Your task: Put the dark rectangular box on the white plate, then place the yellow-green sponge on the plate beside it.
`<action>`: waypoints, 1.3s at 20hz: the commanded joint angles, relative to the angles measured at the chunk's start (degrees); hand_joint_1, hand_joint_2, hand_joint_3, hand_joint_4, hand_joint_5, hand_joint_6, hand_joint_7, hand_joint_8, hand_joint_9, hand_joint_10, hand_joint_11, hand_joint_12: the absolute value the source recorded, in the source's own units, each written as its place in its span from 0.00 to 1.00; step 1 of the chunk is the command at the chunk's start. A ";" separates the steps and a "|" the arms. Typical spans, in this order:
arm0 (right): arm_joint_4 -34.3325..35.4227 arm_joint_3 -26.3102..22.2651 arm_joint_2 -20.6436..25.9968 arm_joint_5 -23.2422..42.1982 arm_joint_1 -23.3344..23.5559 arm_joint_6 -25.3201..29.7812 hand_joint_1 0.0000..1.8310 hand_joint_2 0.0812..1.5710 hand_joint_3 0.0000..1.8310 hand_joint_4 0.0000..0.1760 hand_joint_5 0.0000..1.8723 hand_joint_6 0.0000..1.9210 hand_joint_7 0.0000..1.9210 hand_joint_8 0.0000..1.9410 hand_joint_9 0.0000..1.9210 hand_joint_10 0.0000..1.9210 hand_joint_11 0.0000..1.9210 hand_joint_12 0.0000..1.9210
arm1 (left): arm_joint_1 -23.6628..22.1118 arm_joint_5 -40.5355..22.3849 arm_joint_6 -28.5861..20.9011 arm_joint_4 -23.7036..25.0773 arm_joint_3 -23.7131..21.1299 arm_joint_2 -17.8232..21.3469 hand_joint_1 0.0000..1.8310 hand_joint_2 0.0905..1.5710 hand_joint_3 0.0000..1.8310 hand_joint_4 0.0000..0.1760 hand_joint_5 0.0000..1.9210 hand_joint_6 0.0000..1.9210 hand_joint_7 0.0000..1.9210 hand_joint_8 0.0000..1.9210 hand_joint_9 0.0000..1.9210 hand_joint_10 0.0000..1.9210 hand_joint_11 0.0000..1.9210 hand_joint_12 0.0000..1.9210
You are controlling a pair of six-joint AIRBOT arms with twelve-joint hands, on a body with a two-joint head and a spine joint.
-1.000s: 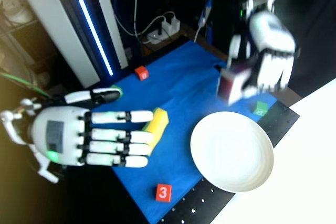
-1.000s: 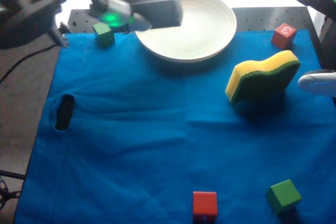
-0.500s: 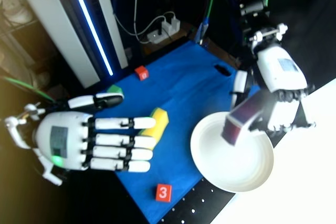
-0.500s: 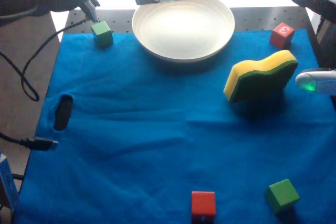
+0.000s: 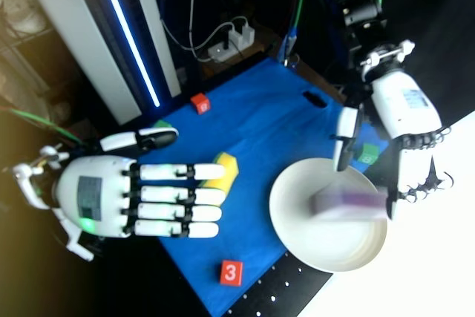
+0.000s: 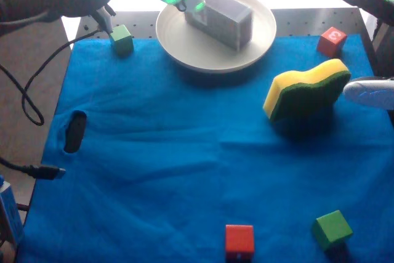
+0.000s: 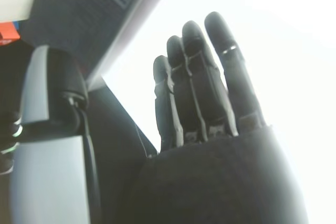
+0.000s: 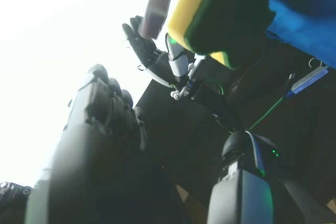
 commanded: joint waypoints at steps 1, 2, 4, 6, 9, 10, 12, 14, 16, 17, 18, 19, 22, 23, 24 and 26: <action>1.65 0.23 -0.06 7.04 0.77 0.64 0.36 0.56 0.00 0.32 0.01 0.00 0.05 0.00 0.03 0.00 0.03 0.02 | -0.30 -6.96 -0.20 -0.83 -0.52 0.57 0.49 0.61 0.00 0.85 0.18 0.00 0.24 0.00 0.24 0.00 0.00 0.49; 1.59 0.22 -0.09 7.04 0.77 0.67 0.37 0.56 0.00 0.28 0.01 0.00 0.04 0.00 0.02 0.00 0.03 0.02 | -0.21 -7.45 -0.25 -0.93 -1.12 1.06 0.50 0.60 0.00 0.77 0.19 0.00 0.25 0.00 0.24 0.00 0.00 0.49; 1.44 0.19 -0.10 7.04 0.77 0.91 0.38 0.57 0.00 0.24 0.00 0.00 0.04 0.00 0.02 0.01 0.02 0.02 | 0.42 -9.98 -0.29 -1.55 -3.98 3.24 0.49 0.59 0.00 0.56 0.19 0.00 0.23 0.00 0.22 0.00 0.00 0.49; 1.29 0.22 -0.08 7.03 0.77 1.18 0.40 0.57 0.00 0.16 0.01 0.00 0.05 0.00 0.03 0.01 0.02 0.02 | 1.15 -12.00 -0.29 -1.61 -6.84 5.48 0.47 0.61 0.00 0.74 0.18 0.00 0.20 0.00 0.17 0.00 0.00 0.36; 0.66 0.38 0.20 5.66 0.78 1.90 0.40 0.55 0.00 0.34 0.05 0.01 0.04 0.00 0.01 0.00 0.02 0.02 | 4.97 -17.85 -0.30 -2.54 -15.01 11.88 0.47 0.59 0.00 0.92 0.14 0.00 0.15 0.00 0.13 0.00 0.00 0.24; 0.58 0.41 0.26 5.51 0.78 1.96 0.41 0.55 0.00 0.36 0.06 0.01 0.04 0.00 0.01 0.00 0.02 0.02 | 5.57 -18.81 -0.30 -2.79 -16.09 12.75 0.47 0.58 0.00 0.92 0.12 0.00 0.12 0.00 0.10 0.00 0.00 0.16; 0.19 0.54 0.47 4.96 0.79 2.16 0.46 0.55 0.00 0.42 0.08 0.01 0.05 0.00 0.02 0.00 0.00 0.00 | 8.04 -22.52 -0.28 -3.78 -20.38 16.51 0.40 0.56 0.00 1.00 0.08 0.00 0.06 0.00 0.02 0.00 0.00 0.01; -0.71 0.60 0.92 3.90 1.23 2.30 0.44 0.52 0.00 0.77 0.09 0.00 0.07 0.00 0.05 0.00 0.00 0.00 | 11.38 -27.54 -0.27 -6.15 -25.24 20.77 0.37 0.52 0.00 0.95 0.05 0.00 0.02 0.00 0.00 0.00 0.00 0.00; -2.95 0.97 0.99 1.37 2.60 2.37 0.43 0.49 0.00 0.53 0.10 0.00 0.09 0.01 0.06 0.01 0.04 0.02 | 16.34 -32.54 -0.27 -9.37 -30.15 25.48 0.43 0.52 0.00 0.85 0.04 0.00 0.01 0.00 0.00 0.00 0.00 0.00; -3.60 1.07 0.99 0.74 3.01 2.37 0.40 0.52 0.00 0.47 0.07 0.00 0.08 0.00 0.03 0.00 0.03 0.01 | 17.78 -33.71 -0.26 -10.19 -31.42 26.62 0.48 0.51 0.00 0.68 0.04 0.00 0.01 0.00 0.00 0.00 0.00 0.00; -4.35 1.28 0.99 -0.07 3.38 2.46 0.38 0.53 0.00 0.42 0.06 0.00 0.06 0.00 0.01 0.00 0.02 0.01 | 20.89 -35.95 -0.22 -11.56 -33.90 28.71 0.49 0.51 0.00 0.57 0.03 0.00 0.00 0.00 0.00 0.00 0.01 0.01; -4.67 1.50 0.98 -0.44 3.51 2.64 0.37 0.53 0.00 0.54 0.05 0.00 0.06 0.00 0.00 0.00 0.01 0.01 | 23.61 -37.92 0.05 -12.76 -35.99 30.43 0.48 0.51 0.00 0.54 0.02 0.00 0.00 0.00 0.00 0.00 0.00 0.00; -6.68 2.41 0.94 -3.08 4.89 2.78 0.39 0.52 0.00 0.57 0.06 0.00 0.07 0.00 0.02 0.01 0.01 0.01 | 29.64 -42.93 3.86 -17.03 -42.61 35.38 0.43 0.51 0.00 0.58 0.02 0.00 0.00 0.00 0.00 0.00 0.00 0.00; -8.35 2.85 0.89 -4.78 5.94 2.79 0.39 0.54 0.01 0.64 0.05 0.00 0.06 0.00 0.01 0.00 0.01 0.00 | 31.57 -44.50 4.60 -18.40 -44.37 36.71 0.47 0.51 0.00 0.80 0.01 0.00 0.00 0.00 0.00 0.00 0.00 0.00; -9.67 3.17 0.83 -6.26 6.87 2.80 0.39 0.55 0.01 0.52 0.05 0.00 0.06 0.00 0.02 0.00 0.01 0.01 | 33.24 -46.11 4.61 -19.34 -45.32 37.40 0.46 0.51 0.00 0.91 0.01 0.00 0.00 0.00 0.00 0.00 0.00 0.00; -13.25 4.39 0.39 -9.66 9.10 3.35 0.40 0.55 0.00 0.45 0.07 0.00 0.09 0.00 0.06 0.01 0.02 0.01 | 36.92 -49.22 4.61 -21.72 -47.07 38.37 0.44 0.51 0.00 0.64 0.02 0.00 0.00 0.00 0.00 0.00 0.00 0.00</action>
